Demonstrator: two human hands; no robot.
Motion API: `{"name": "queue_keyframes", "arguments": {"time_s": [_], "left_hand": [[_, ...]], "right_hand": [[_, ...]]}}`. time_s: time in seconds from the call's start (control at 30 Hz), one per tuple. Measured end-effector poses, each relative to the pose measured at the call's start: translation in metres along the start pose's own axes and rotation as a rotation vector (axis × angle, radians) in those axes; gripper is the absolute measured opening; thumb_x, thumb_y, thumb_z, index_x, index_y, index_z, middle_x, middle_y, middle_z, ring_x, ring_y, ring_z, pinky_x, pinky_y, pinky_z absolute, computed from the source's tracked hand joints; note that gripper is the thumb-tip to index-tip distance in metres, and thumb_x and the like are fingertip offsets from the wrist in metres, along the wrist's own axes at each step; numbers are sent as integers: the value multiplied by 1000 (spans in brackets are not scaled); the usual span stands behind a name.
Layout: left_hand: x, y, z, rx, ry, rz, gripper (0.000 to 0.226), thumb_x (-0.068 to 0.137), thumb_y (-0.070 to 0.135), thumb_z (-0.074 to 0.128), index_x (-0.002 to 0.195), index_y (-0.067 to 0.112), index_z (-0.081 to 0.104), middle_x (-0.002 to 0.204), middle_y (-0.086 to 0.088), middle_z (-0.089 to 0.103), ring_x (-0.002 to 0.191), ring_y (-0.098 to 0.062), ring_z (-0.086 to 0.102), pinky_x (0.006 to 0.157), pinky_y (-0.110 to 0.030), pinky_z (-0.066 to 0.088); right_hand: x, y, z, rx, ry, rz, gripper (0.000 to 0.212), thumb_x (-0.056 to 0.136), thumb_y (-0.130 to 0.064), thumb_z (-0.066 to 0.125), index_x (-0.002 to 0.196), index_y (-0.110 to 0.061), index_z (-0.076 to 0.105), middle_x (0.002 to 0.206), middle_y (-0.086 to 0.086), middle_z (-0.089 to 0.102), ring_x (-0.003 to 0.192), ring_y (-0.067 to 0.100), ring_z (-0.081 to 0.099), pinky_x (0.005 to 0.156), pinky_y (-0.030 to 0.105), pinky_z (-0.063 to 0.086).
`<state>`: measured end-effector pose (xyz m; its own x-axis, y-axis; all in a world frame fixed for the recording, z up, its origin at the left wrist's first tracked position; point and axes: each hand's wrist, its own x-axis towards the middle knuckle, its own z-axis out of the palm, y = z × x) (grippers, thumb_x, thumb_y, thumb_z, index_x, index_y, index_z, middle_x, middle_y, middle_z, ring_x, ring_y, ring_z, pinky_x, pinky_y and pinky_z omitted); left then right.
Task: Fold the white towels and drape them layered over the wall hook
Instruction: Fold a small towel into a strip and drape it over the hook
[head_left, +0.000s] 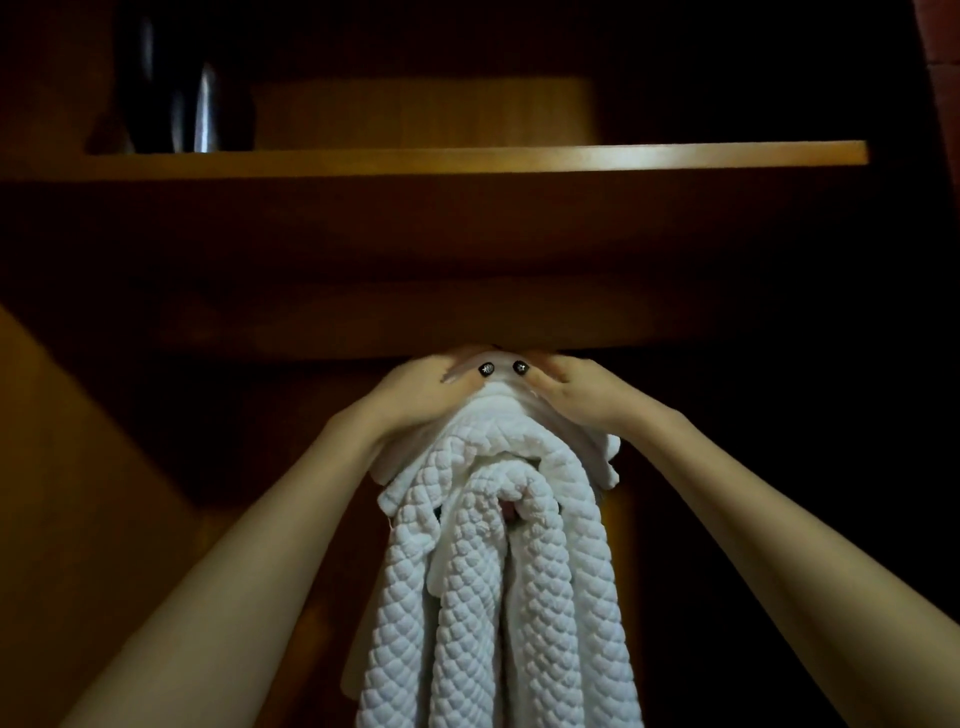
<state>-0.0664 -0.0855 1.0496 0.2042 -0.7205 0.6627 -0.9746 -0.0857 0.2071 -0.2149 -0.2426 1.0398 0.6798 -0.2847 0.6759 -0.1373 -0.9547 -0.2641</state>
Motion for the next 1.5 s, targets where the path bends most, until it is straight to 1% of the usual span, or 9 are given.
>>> {"name": "queue_keyframes", "arguments": {"time_s": [0.17,0.3,0.43,0.6,0.7,0.9,1.03,1.2,1.5], "left_hand": [[9,-10,11,-96,-22,-118,56,94,61,44,108,13,69,107,-9,70,100,-26,65,91,-43,52],[16,-21,16,-314,-3,-64,31,94,59,46,122,49,56,120,18,60,117,-9,54,94,-25,42],[20,-25,18,-337,-12,-106,50,89,68,42,136,50,45,144,8,48,127,-14,47,103,-30,37],[10,-11,4,-155,-107,-125,44,96,59,40,117,28,63,132,-6,60,115,-21,58,93,-30,43],[-3,-2,-8,-71,0,20,42,100,44,44,130,18,59,135,-5,58,125,-20,53,97,-23,37],[-46,23,-27,61,173,278,42,98,34,53,138,21,52,140,-6,51,134,-25,37,113,-35,25],[-82,61,-16,15,256,417,55,90,47,48,133,15,56,135,-8,55,130,-29,44,111,-45,33],[-130,137,47,-110,193,498,68,85,58,37,137,17,52,139,-7,52,133,-29,41,110,-47,32],[-206,316,182,-171,-10,826,68,94,48,47,153,30,20,159,5,24,148,-18,16,119,-51,14]], "right_hand": [[7,16,8,79,1,45,50,103,-49,33,143,-23,47,137,-5,55,130,19,48,91,20,33],[10,26,14,250,18,97,54,101,-53,36,147,-25,42,147,-3,46,130,8,40,95,18,25],[12,23,14,257,-4,142,55,101,-54,36,145,-23,45,150,1,45,136,15,39,100,21,26],[-8,1,6,186,-29,177,58,101,-55,34,142,-17,49,143,7,52,132,24,48,106,31,35],[-31,-18,-8,99,40,144,55,102,-50,38,147,-20,41,148,4,47,135,22,43,100,25,31],[-98,-62,-39,-157,157,-22,51,101,-28,51,150,-21,37,154,6,36,145,21,25,114,27,19],[-163,-89,-58,-344,142,18,54,100,-26,53,150,-19,36,155,11,34,147,24,21,120,33,12],[-293,-73,-89,-492,68,228,56,98,-25,55,151,-24,35,157,11,29,149,29,13,119,43,18],[-535,-41,-176,-805,-75,771,58,101,-42,46,154,-34,23,163,5,17,151,28,0,118,56,11]]}}
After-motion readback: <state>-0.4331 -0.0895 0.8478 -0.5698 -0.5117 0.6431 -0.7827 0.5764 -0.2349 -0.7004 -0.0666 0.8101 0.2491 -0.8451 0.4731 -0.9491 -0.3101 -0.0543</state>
